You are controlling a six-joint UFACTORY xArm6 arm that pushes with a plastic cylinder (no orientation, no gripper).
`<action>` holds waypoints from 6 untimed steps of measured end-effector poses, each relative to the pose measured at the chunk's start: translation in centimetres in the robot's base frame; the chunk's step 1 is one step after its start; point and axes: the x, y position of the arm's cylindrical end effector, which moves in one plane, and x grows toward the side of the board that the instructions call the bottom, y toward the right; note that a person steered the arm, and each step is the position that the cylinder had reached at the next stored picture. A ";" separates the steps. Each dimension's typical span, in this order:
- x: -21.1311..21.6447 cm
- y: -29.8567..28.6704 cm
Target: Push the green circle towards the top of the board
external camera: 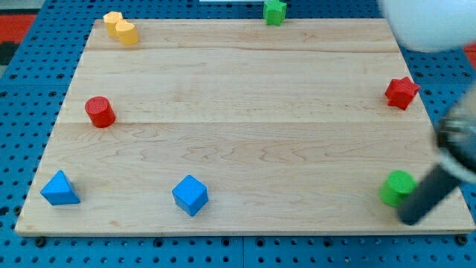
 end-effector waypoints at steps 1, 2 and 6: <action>-2.3 -4.1; -0.2 -1.2; -2.2 -3.9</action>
